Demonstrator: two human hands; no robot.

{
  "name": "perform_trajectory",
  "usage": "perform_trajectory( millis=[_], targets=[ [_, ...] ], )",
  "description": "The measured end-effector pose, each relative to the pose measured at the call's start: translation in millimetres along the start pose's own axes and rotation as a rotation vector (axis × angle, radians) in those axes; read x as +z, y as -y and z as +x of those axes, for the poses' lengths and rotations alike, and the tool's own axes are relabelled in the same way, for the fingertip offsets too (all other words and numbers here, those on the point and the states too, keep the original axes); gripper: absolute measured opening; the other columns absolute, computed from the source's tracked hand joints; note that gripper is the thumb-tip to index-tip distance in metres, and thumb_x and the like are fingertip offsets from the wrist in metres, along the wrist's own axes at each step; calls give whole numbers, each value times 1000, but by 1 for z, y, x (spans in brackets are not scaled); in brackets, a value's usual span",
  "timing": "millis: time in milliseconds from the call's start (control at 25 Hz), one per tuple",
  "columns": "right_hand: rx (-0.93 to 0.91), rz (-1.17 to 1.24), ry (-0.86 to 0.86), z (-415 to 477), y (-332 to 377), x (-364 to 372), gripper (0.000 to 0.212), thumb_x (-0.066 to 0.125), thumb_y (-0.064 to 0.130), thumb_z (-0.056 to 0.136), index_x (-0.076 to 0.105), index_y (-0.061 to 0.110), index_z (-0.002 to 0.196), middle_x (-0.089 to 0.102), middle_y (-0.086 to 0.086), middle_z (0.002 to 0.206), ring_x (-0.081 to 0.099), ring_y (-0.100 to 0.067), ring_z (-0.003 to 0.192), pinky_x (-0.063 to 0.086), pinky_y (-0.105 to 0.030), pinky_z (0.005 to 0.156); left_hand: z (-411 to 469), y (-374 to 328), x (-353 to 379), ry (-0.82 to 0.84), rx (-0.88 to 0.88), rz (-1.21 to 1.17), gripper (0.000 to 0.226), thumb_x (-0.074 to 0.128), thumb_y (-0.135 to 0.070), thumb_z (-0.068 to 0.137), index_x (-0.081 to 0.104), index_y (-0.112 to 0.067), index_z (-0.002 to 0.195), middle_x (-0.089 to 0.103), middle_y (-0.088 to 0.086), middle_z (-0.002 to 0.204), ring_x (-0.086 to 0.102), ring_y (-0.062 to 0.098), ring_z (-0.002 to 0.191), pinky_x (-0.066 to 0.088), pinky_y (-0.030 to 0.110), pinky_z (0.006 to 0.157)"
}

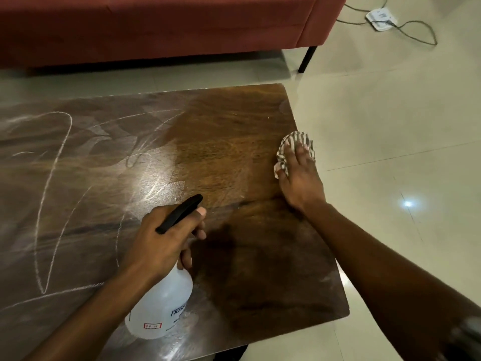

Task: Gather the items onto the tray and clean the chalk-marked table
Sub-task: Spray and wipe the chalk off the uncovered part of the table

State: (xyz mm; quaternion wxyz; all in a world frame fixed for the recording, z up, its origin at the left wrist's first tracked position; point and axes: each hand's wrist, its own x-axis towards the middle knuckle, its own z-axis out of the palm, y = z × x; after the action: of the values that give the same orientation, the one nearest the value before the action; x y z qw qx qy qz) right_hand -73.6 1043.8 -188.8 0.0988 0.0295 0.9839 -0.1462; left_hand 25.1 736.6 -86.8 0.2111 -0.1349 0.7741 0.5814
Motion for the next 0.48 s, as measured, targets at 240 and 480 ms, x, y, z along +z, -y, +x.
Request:
perform_trajectory(
  millis=[240,480],
  targets=[
    [-901,-118,372,-108,98,47,75,57,36,100,30,18,168,21,-12,176,12,-32,165,13,-53,134,7,-11,-2,-10,-1,-5,35,65,-27,105,73,-4,81,79,14,78,59,32,37,52,44,54],
    [-360,-81,147,-21,18,2,70,31,52,107,15,29,171,6,-2,180,13,-28,165,28,-53,129,-2,-8,-18,-25,8,-29,33,65,-29,105,76,-4,86,79,16,81,60,33,38,51,38,51]
  ],
)
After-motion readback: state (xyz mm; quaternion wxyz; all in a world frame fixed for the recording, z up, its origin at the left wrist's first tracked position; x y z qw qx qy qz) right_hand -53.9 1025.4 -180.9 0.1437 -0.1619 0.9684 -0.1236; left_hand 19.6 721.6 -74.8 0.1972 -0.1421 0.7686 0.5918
